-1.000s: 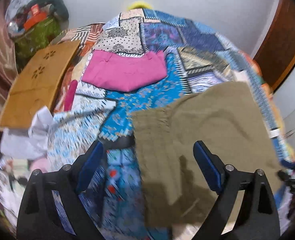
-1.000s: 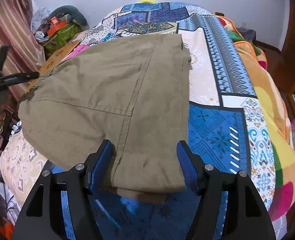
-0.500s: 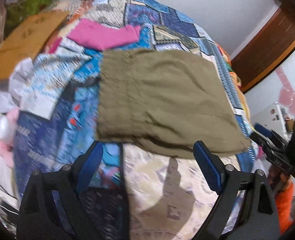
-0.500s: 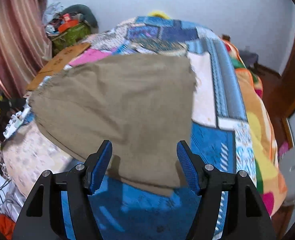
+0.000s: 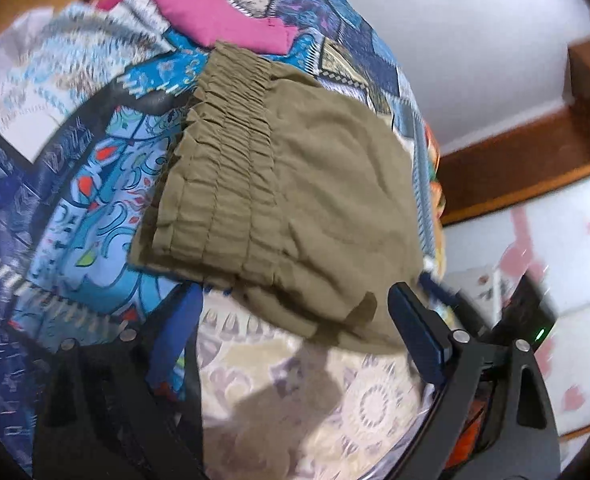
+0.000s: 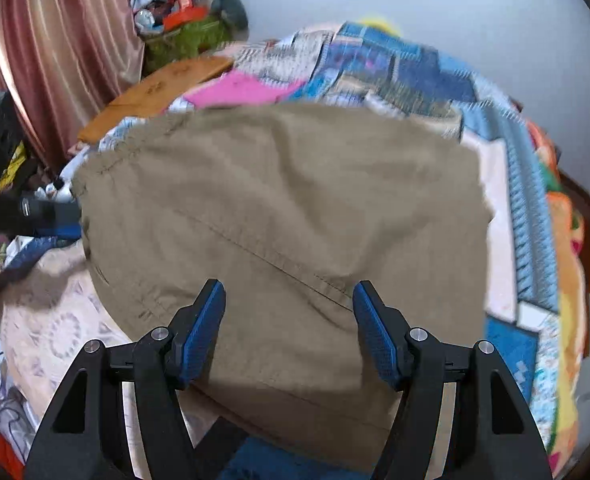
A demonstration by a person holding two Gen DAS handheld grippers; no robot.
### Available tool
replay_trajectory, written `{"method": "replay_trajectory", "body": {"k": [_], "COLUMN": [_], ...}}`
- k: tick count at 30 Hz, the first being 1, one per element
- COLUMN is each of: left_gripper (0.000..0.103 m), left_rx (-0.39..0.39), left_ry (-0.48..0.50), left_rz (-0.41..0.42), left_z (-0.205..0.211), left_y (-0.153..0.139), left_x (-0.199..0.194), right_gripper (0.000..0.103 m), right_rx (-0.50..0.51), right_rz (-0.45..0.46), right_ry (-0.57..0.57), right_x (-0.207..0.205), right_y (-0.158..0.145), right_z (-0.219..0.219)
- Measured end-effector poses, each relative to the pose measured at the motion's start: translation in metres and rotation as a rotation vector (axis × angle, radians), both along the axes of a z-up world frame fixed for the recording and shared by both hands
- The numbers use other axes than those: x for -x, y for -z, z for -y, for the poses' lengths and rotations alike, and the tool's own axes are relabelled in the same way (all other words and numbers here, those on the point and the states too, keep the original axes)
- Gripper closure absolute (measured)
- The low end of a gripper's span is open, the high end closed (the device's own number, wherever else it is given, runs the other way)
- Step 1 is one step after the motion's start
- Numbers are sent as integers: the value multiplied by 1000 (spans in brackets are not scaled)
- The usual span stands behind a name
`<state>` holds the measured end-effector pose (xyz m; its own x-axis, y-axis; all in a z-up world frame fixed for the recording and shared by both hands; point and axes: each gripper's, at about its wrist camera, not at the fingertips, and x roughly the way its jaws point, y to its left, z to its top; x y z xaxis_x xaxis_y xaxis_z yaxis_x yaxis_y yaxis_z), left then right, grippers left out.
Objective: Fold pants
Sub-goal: 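Grasp the elastic waistband with the left gripper and lift it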
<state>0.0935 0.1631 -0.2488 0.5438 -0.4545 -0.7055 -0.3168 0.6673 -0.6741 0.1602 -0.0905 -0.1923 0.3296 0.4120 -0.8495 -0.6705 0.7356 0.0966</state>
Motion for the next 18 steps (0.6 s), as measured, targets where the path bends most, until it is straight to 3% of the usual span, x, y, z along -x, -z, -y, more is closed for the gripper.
{"method": "replay_trajectory", "body": {"k": [4,8,11,13,18], "left_gripper": [6,8,26,48,61], "left_rx": [66,59,2,-45,-34], "left_ry": [-52,-53,-68,-75,-82], "left_rz": [-12,-25,-37,-52,-36], "left_z": [-8,-12,-15,-18,-24], "left_y": [7,8,7,7,8], "left_x": [-11,-24,-29,-31,-29], "right_gripper": [39,38,38,38,38], "right_rx": [-67,-75,-87,-91,-103], "right_rz": [-54,-50,-56,-55,-57], "right_ry": [5,-1,0,4,5], "right_x": [-6,-2,-2,-3,-3], "right_y": [3,4,4,4,3], "right_z": [12,12,13,12,16]}}
